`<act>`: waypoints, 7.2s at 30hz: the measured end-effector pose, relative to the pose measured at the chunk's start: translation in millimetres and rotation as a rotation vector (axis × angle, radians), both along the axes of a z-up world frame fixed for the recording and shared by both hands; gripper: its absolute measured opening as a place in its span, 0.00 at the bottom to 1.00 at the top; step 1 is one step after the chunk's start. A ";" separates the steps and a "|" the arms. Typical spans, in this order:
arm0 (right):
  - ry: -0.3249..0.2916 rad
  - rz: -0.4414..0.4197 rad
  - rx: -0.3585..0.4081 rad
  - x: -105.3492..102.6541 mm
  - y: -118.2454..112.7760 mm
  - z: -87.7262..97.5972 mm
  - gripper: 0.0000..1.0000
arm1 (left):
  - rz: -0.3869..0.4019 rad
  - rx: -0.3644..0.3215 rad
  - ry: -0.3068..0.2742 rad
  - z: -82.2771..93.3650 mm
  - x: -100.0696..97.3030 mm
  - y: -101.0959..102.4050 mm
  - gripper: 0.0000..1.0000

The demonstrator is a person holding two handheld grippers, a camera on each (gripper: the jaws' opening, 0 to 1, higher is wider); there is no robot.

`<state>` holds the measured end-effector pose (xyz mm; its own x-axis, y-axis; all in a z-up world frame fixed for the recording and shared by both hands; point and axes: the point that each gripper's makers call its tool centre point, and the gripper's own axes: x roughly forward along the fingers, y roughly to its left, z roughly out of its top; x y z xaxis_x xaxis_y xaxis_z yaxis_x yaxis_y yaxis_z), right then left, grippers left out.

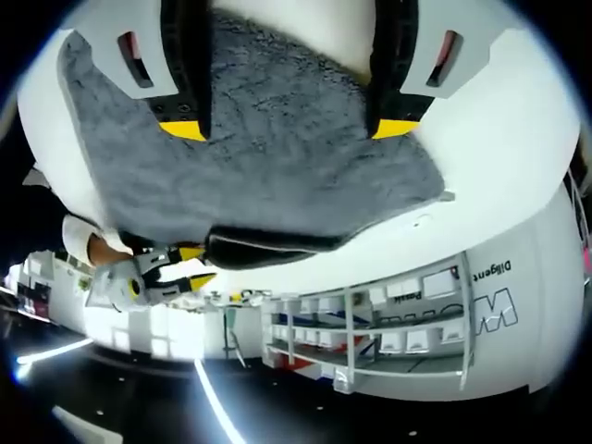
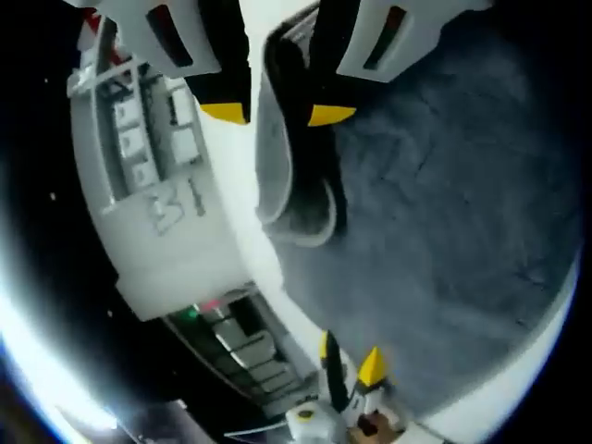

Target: Open the folded towel by lifting each exposed corner and separating the folded layers until the towel lies flat within the target outline without major curled edges

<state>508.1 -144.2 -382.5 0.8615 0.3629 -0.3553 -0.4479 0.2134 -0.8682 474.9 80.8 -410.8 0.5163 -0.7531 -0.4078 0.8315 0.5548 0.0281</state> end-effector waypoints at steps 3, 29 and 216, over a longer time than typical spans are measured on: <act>-0.008 0.002 -0.047 1.8 2.5 -3.4 0.19 | 0.002 0.004 0.000 0.2 0.2 0.1 0.68; 0.129 -0.120 0.395 20.3 -10.4 31.7 0.00 | -0.004 -0.010 0.007 0.5 29.0 6.1 0.68; 0.428 -0.643 1.006 47.6 -224.3 -28.7 0.16 | -0.124 -0.119 -0.004 25.1 34.0 -168.1 0.83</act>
<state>555.7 -368.5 -411.2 0.8671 0.1939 -0.4589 -0.2225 0.9749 -0.0085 508.8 -87.3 -385.7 0.4177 -0.8542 -0.3097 0.8938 0.4475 -0.0284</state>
